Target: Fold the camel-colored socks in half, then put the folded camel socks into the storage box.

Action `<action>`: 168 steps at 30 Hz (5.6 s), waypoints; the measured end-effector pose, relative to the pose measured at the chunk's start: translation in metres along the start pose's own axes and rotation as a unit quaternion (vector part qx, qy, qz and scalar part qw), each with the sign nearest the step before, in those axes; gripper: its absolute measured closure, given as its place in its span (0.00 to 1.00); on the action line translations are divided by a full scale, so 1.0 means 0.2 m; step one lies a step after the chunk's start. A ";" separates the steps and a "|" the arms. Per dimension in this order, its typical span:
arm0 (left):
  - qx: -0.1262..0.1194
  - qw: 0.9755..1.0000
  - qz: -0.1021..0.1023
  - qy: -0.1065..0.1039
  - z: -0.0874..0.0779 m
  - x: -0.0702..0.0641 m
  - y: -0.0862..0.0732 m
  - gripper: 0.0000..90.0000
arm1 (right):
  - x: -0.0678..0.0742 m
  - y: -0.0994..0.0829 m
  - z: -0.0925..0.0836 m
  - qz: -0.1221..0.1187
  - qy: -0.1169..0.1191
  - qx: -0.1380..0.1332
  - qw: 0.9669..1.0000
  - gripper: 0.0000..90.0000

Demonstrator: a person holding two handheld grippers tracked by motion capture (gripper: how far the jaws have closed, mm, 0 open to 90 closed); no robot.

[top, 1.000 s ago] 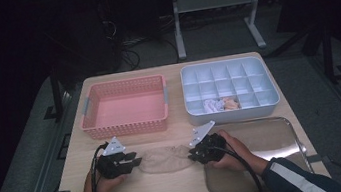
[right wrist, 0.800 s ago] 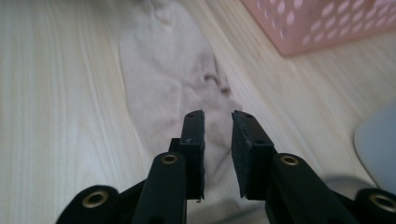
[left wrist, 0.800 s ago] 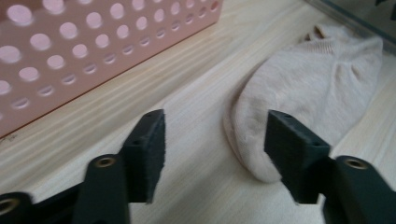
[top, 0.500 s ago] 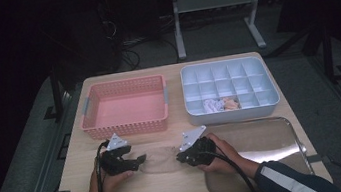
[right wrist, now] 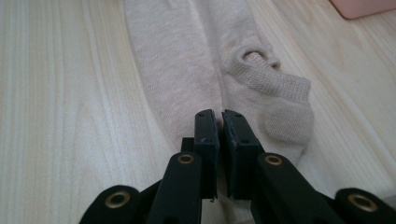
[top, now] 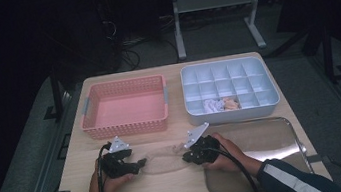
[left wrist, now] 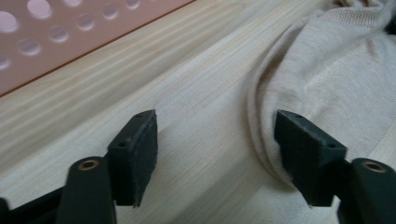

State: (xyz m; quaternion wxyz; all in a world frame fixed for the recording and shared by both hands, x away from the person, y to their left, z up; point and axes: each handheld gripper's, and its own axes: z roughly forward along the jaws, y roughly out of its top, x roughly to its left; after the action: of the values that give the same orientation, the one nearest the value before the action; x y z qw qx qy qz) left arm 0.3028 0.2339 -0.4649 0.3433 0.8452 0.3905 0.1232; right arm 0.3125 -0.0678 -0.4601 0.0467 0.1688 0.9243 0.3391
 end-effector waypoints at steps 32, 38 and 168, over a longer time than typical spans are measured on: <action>0.003 0.999 0.036 -0.018 0.04 -0.08 0.02 0.24 | 0.03 0.16 0.13 -0.037 -0.013 0.000 0.999 0.89; 0.010 0.998 0.048 -0.040 0.03 -0.12 0.03 0.41 | 0.04 0.16 0.13 -0.032 -0.016 0.001 0.999 0.89; -0.040 0.990 0.110 -0.073 -0.04 -0.28 0.16 0.70 | -0.07 0.12 -0.30 -0.013 -0.034 -0.048 0.998 0.78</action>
State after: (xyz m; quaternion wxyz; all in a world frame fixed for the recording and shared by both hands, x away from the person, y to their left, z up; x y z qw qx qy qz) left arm 0.2808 0.1814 -0.4351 0.3888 0.8755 0.2637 0.1133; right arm 0.3199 -0.0924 -0.3990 0.0906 0.1662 0.9070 0.3762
